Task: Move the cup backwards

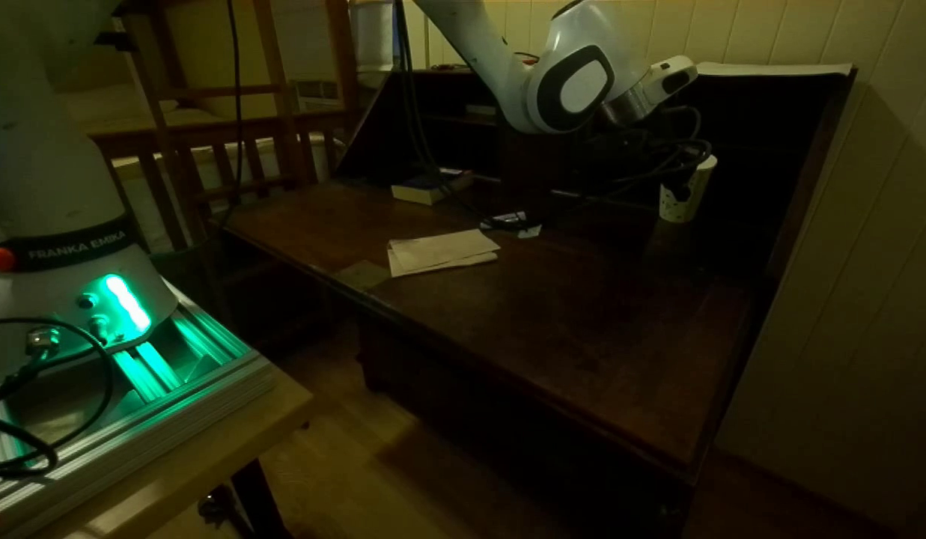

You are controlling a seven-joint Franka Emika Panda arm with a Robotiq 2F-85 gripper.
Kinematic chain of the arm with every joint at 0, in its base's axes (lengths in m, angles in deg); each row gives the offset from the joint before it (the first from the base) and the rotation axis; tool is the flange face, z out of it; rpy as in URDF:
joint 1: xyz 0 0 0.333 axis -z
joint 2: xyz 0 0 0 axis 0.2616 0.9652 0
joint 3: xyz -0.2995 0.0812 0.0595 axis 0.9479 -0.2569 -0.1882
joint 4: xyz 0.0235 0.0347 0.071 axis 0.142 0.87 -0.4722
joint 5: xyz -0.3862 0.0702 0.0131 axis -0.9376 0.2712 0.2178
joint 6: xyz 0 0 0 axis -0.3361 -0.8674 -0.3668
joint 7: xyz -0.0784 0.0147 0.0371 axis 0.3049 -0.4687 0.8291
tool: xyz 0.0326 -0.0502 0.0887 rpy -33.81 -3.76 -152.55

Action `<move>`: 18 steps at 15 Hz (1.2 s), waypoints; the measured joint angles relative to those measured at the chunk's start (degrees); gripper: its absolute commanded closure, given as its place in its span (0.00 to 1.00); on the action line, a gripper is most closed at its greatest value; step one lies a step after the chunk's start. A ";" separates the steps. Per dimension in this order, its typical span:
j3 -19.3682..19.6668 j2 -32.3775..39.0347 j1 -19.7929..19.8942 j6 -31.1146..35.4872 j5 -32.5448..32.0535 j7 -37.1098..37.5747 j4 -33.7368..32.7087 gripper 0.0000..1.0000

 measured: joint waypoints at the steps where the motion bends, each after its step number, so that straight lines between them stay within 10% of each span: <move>1: -0.07 0.54 -0.04 0.24 0.00 0.20 -0.61 1.00; 18: -5.10 4.08 0.55 4.17 0.01 1.06 -6.35 1.00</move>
